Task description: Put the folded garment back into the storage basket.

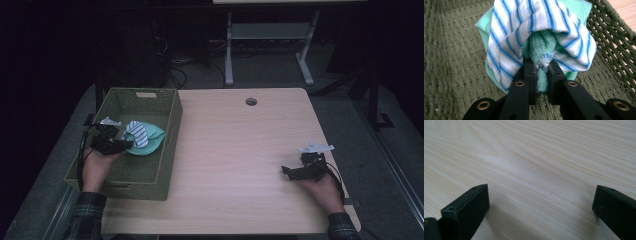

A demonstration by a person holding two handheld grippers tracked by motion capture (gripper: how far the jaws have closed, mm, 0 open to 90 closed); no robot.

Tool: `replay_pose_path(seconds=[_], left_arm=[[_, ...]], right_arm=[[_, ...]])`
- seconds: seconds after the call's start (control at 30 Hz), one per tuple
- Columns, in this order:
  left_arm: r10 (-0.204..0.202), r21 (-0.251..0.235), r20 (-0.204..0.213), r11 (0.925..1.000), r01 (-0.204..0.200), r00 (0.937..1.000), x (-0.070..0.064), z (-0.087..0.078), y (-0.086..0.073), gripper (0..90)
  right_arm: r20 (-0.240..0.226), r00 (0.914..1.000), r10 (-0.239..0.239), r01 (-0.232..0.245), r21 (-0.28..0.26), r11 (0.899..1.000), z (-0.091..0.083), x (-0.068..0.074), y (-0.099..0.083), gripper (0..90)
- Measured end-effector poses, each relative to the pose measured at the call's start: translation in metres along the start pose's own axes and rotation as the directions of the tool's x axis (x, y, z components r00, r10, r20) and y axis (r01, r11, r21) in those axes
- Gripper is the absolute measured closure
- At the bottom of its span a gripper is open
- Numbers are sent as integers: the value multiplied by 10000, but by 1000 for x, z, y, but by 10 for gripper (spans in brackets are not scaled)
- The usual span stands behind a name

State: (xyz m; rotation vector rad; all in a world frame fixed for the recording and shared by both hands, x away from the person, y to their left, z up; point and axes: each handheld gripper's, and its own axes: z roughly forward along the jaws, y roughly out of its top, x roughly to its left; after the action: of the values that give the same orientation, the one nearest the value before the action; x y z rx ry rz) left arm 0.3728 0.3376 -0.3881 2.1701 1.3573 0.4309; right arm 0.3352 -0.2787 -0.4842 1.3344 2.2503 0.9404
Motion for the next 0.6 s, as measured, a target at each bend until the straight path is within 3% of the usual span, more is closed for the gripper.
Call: replay_pose_path(seconds=[0.6], left_arm=[[-51,1225,352,9925,7,9994,-1,16,-4,774]], right_arm=[[4,10000,28,-28,-11,10000,0,0,0,4]])
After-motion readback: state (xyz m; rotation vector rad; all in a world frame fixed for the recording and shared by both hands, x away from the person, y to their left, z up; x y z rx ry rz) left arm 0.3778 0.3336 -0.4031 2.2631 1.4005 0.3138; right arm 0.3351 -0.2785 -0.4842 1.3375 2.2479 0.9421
